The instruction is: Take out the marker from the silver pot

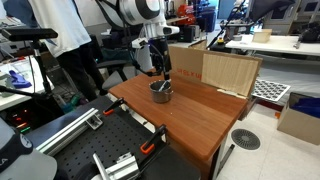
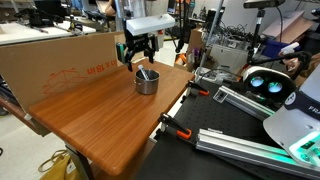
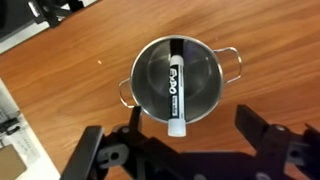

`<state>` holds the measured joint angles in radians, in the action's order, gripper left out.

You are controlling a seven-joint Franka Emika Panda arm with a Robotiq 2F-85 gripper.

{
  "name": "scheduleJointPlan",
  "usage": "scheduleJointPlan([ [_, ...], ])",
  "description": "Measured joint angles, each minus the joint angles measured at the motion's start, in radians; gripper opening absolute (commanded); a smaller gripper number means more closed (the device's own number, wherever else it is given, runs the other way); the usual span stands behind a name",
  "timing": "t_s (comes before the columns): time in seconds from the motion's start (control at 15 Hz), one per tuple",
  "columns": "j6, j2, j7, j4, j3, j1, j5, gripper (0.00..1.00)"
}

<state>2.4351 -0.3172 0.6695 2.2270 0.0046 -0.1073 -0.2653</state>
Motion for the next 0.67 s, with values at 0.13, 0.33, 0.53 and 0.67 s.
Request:
scheduleJointPlan([
  [0.13,0.000,-0.026,0.000,-0.014,-0.014,-0.012,0.000,1.00],
  [0.33,-0.001,-0.051,0.001,-0.033,-0.032,-0.027,0.000,1.00],
  [0.53,-0.002,-0.072,0.001,-0.051,-0.044,-0.038,0.001,0.65],
  [0.67,-0.002,-0.085,0.001,-0.062,-0.050,-0.046,0.001,0.51],
])
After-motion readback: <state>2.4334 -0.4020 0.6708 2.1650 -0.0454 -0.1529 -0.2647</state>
